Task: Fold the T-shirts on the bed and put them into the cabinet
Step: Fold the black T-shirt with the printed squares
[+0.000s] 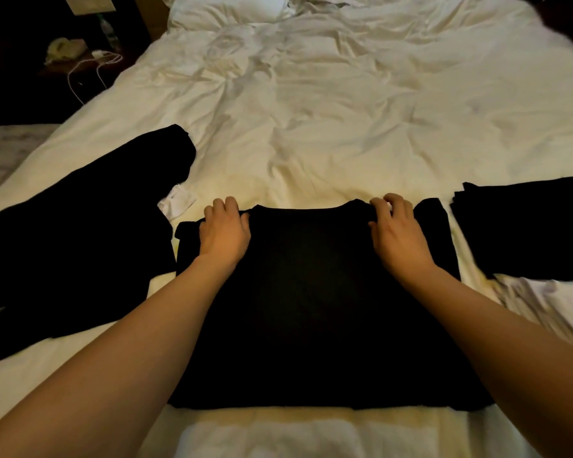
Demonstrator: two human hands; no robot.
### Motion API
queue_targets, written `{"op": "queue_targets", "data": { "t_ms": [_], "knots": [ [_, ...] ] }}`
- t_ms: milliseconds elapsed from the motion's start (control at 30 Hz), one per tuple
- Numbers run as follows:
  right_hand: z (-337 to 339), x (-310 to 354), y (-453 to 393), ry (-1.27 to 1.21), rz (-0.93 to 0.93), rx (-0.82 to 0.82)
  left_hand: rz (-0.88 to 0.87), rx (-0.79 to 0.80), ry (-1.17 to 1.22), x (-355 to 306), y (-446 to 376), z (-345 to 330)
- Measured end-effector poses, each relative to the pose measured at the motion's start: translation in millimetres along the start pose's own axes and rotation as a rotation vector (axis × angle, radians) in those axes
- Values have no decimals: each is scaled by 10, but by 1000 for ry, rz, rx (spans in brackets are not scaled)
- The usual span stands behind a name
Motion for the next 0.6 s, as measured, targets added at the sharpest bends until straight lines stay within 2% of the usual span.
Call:
{"op": "queue_targets", "data": {
  "t_ms": [67, 167, 367, 600],
  "knots": [
    [48, 18, 91, -52, -17, 1, -50, -26, 21, -149, 91, 11],
    [112, 55, 278, -97, -39, 14, -215, -37, 33, -510, 340, -24],
    [176, -46, 854, -183, -92, 116, -263, 330, 16, -1060, 973, -529],
    [525, -317, 1681, -131, -163, -39, -322, 557, 135, -1674, 1422, -855]
  ]
}}
Point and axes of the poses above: each hand's wrist, its own y-axis away from the middle knuckle, its own z-axis out of the back of the hand, x = y × z, the point moved 10 cm from there along -y, towards the middle knuckle, and after that the axes turned 13 degrees about y, right-handed, at the moved point
